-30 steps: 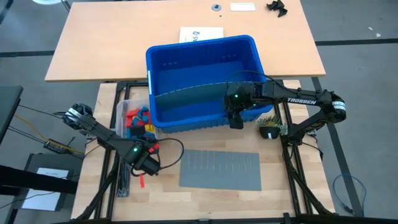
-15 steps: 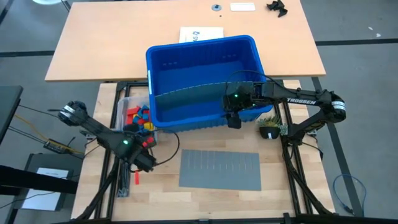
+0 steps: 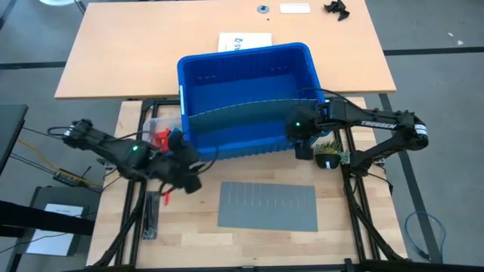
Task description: Sort Items/Unsort Items
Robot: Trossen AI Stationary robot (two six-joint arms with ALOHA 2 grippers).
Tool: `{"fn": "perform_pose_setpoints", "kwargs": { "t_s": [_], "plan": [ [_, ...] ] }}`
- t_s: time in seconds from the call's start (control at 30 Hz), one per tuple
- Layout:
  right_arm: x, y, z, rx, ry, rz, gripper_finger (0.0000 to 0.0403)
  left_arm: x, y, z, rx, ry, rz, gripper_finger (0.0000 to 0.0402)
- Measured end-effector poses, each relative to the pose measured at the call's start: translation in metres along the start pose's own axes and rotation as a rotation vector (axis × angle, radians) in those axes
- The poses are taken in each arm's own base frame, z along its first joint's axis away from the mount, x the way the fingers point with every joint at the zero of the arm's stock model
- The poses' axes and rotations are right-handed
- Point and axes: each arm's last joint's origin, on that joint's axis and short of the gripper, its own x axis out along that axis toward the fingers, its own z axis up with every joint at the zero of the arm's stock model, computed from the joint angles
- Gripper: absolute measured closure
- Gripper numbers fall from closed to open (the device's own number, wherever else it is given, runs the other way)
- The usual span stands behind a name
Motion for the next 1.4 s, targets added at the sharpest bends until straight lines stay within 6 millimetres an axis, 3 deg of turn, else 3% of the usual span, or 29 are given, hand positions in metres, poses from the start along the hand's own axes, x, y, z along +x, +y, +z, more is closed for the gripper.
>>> {"fn": "perform_pose_setpoints", "kwargs": {
  "t_s": [0.23, 0.5, 0.73, 0.93, 1.03, 1.17, 1.3, 1.4],
  "plan": [
    [0.012, -0.010, -0.002, -0.025, 0.018, 0.004, 0.0169, 0.047, 0.029, 0.012, 0.038, 0.024, 0.000, 0.0215],
    [0.030, -0.008, -0.012, -0.023, 0.079, 0.036, 0.0200, 0.087, 0.043, -0.007, 0.095, 0.095, -0.111, 0.0215],
    [0.034, -0.003, -0.013, 0.108, 0.081, 0.100, 0.0269, 0.103, 0.051, -0.028, 0.146, 0.173, -0.003, 0.0215],
    [0.033, 0.008, -0.007, 0.067, 0.034, 0.102, 0.0308, 0.103, 0.061, -0.032, 0.164, 0.205, 0.129, 0.0215],
    [0.033, 0.010, -0.004, 0.114, 0.012, 0.078, 0.0287, 0.102, 0.064, -0.031, 0.157, 0.197, 0.140, 0.0215],
    [0.030, 0.008, -0.004, 0.170, 0.017, 0.085, 0.0226, 0.102, 0.063, -0.029, 0.148, 0.183, 0.133, 0.0215],
    [0.006, 0.005, -0.002, 0.223, 0.039, 0.120, 0.0168, 0.100, 0.062, -0.025, 0.136, 0.155, 0.128, 0.0215],
    [-0.022, 0.005, -0.003, 0.319, 0.081, 0.179, 0.0140, 0.099, 0.061, -0.022, 0.124, 0.131, 0.112, 0.0215]
  ]
}}
